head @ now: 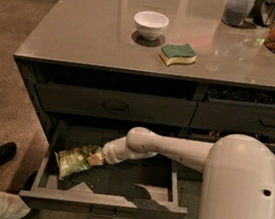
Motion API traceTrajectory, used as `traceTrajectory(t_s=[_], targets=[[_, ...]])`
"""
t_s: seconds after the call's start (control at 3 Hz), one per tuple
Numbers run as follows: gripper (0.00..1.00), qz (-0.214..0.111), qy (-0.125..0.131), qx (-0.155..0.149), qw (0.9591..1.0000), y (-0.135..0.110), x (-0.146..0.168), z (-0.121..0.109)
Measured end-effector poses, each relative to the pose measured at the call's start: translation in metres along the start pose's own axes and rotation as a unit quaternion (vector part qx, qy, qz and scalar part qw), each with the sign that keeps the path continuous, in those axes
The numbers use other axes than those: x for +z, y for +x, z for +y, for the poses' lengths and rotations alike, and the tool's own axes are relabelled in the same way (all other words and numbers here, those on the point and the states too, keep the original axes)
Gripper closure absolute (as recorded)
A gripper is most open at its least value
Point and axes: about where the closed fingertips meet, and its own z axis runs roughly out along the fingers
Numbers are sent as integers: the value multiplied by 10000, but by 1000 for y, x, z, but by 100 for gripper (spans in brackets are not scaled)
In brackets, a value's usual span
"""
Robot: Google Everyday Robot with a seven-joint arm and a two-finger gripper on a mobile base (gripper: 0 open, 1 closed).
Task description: Place green jalapeno chip bag into middle drawer
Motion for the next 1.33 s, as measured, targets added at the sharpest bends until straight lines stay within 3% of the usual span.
traceTrajectory(t_s=[0.33,0.67,1.33], targets=[[81,33,317,325,9990,24,3,-29],[58,-81,560,438,9974,36,1,-45],[12,-402,625,116,9972,24,2,-59]])
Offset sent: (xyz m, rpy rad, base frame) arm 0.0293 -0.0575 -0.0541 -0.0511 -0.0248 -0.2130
